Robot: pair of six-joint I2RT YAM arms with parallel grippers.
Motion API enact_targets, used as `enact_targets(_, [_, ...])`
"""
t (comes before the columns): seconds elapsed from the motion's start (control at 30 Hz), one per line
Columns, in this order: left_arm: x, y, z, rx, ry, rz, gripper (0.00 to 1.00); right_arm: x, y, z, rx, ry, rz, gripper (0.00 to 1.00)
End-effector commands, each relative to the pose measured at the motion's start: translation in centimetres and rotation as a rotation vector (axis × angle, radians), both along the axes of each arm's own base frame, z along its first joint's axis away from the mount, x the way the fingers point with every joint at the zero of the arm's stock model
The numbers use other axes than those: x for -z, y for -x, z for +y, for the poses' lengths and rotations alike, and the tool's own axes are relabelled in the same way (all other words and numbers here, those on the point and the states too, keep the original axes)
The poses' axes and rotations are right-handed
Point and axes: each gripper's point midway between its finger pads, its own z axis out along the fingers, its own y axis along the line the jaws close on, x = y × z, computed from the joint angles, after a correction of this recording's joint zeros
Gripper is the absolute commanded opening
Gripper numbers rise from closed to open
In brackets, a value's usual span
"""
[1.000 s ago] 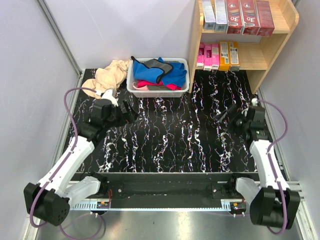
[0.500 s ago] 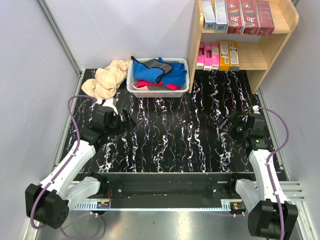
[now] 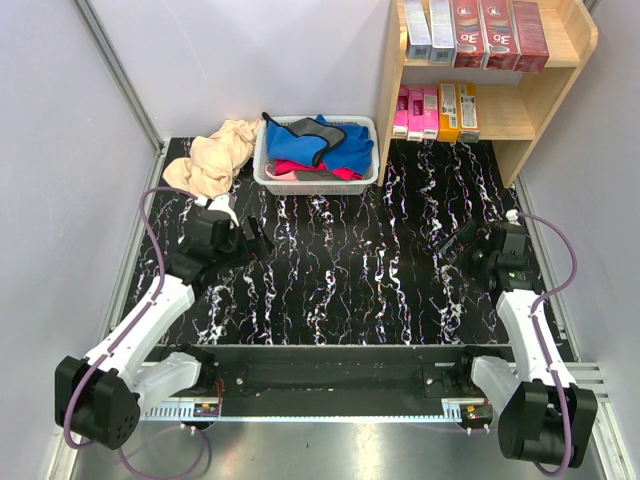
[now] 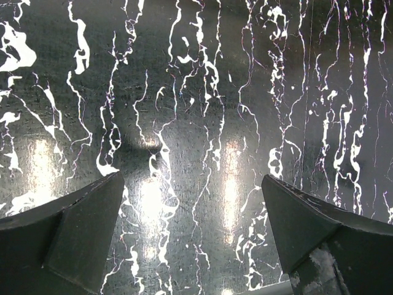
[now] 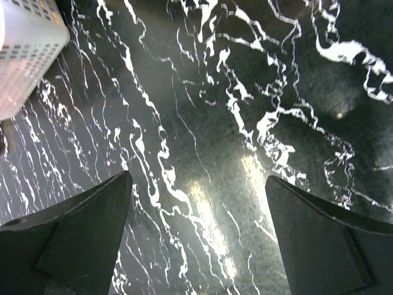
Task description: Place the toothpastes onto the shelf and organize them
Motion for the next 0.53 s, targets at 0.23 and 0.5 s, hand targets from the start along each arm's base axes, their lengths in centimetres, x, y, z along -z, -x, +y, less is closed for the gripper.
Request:
enact_targets(0.23, [-2.8,-1.6,0.0,0.007,0.01,-0.154,0.99,-1.9,-1.6,-1.5,0.018,0.112,-0.128,1.0])
enact_targets(0.5, [-3.7,-1.7,0.3,0.015,0.003,-0.224,0.99,-1.4,-2.3,-1.2,0.001,0.094,-0.142,1.0])
